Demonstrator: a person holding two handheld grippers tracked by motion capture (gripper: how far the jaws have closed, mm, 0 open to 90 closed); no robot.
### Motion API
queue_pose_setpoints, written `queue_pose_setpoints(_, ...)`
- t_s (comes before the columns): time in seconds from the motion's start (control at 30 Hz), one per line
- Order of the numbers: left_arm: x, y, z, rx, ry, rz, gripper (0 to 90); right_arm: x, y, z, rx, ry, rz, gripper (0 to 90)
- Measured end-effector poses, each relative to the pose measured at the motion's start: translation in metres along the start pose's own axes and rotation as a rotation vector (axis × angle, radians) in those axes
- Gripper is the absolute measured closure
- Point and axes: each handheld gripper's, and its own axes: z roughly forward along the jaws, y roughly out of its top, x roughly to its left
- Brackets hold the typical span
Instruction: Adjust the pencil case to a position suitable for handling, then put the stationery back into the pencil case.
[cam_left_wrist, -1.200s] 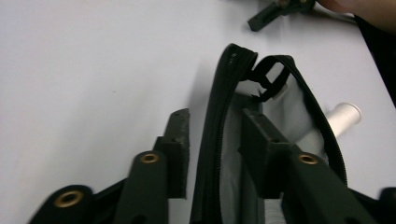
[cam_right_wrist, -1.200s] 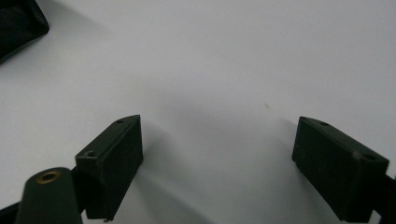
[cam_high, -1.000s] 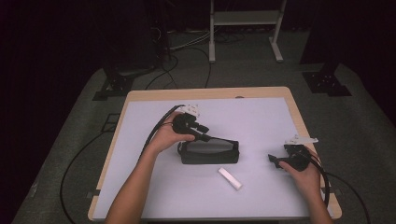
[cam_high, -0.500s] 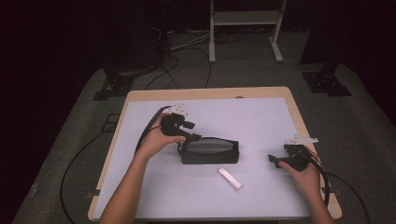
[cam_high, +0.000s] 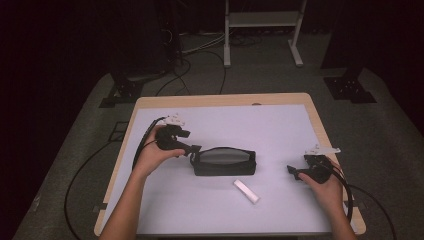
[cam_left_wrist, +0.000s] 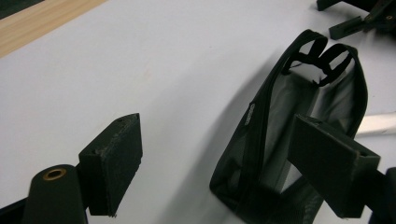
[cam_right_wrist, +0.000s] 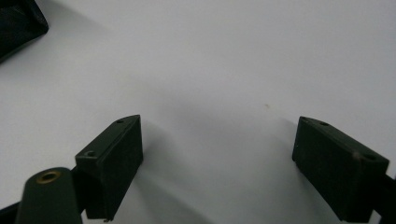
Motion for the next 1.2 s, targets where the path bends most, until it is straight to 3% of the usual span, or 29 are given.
queue_pose_setpoints(0.13, 0.0, -0.008, -0.009, -0.005, 0.029, -0.02, 16.2, 0.0, 0.0, 0.0, 0.002, 0.0, 0.0, 15.2)
queue_pose_setpoints(0.17, -0.001, -0.013, -0.014, 0.001, 0.055, -0.023, 14.5, 0.0, 0.0, 0.0, 0.002, 0.001, 0.002, 15.2)
queue_pose_setpoints(0.6, -0.007, -0.034, -0.034, 0.006, 0.112, -0.043, 9.8, 0.0, 0.0, 0.0, 0.001, 0.001, 0.001, 15.2)
queue_pose_setpoints(1.0, -0.017, -0.067, -0.05, -0.001, 0.184, -0.064, 9.8, 0.0, 0.0, 0.0, 0.001, 0.0, 0.0, 15.3)
queue_pose_setpoints(1.2, -0.029, -0.089, -0.053, 0.013, 0.234, -0.073, 9.8, 0.0, 0.0, 0.0, 0.001, -0.003, -0.004, 15.3)
